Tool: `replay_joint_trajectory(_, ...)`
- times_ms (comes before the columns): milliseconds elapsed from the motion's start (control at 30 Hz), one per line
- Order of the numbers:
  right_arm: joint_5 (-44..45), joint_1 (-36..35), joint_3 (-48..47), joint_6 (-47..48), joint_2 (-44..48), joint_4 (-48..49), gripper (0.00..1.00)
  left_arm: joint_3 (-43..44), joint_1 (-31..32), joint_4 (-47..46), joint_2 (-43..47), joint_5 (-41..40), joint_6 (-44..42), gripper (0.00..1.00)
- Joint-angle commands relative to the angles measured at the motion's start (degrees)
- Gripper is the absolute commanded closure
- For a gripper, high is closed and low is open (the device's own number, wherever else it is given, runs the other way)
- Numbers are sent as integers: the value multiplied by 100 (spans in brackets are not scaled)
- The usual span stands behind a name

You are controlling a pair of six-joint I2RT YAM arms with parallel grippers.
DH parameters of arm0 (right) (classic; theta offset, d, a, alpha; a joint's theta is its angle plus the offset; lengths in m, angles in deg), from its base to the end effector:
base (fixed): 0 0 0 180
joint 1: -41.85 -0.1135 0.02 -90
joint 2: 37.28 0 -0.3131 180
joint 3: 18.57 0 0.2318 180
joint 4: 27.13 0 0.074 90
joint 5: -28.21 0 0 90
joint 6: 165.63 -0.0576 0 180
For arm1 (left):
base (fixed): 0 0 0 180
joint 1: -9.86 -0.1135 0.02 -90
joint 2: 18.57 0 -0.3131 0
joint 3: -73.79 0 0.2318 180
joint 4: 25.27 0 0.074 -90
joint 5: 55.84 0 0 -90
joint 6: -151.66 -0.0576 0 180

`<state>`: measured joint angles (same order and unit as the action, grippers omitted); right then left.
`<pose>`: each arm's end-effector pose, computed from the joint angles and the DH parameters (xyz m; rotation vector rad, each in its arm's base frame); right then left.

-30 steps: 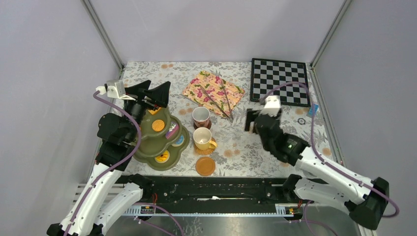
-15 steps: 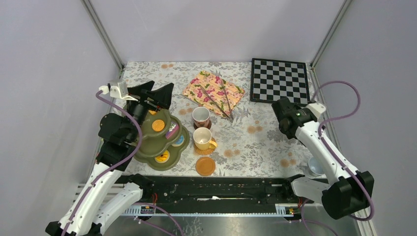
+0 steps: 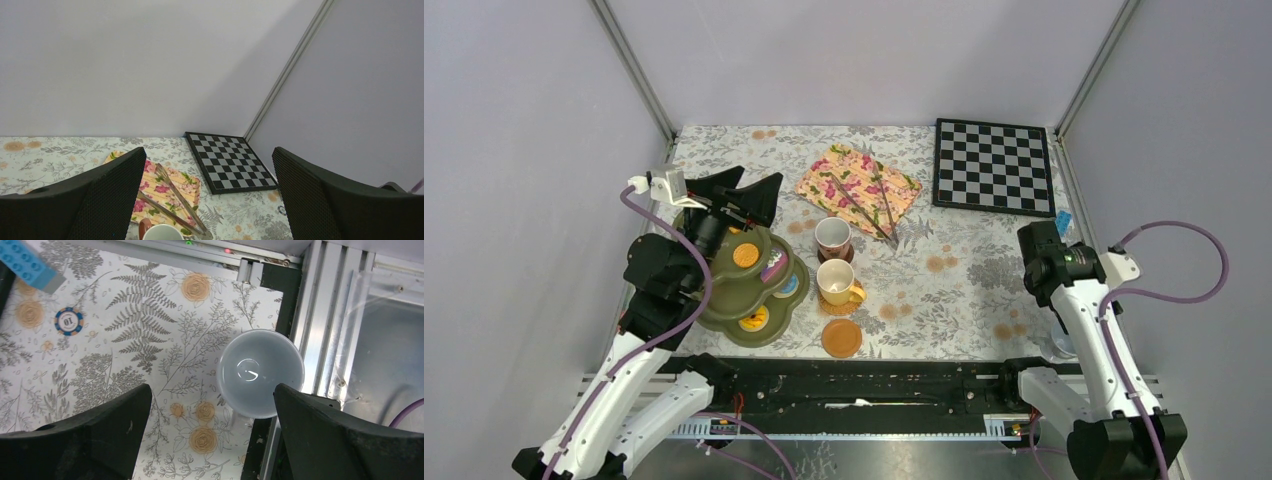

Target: Serve the afternoon tea

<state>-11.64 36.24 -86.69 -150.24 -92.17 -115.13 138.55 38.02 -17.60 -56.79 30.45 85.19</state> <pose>0.0986 -0.0348 0.3157 1.4285 1.8232 -0.6281 0.0950 -0.0466 0.4533 -0.0062 1.2765 -0.7403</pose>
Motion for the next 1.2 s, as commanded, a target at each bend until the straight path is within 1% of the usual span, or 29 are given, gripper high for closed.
replay_joint_trajectory(0,-132,269,183,-155,186,152,0,82,49,-260,27,-41,-85,1)
replay_joint_trajectory(233,-487,378,446,-331,447,147,0,87,121,-247,27,-34,-85,1)
replay_joint_trajectory(367,-462,407,718,-477,561,141,0,96,162,-242,16,-25,-85,1)
replay_joint_trajectory(467,-376,457,897,-440,556,343,1,97,172,-234,8,-49,-85,1)
replay_joint_trajectory(633,-392,520,1177,-432,462,647,7,96,174,-225,-18,-82,-85,1)
replay_joint_trajectory(700,-408,703,1278,-405,455,796,11,96,175,-225,-27,-86,-85,1)
replay_joint_trajectory(867,-562,1060,1795,-80,467,1667,21,103,181,-225,-53,-90,-85,1)
replay_joint_trajectory(900,-662,1148,1890,64,425,1990,22,103,181,-218,-56,-97,-85,1)
replay_joint_trajectory(1000,-907,1275,2123,310,290,2509,25,104,181,-207,-84,-113,-85,1)
replay_joint_trajectory(1167,-879,1299,2304,346,94,2827,32,113,181,-206,-141,-101,-85,1)
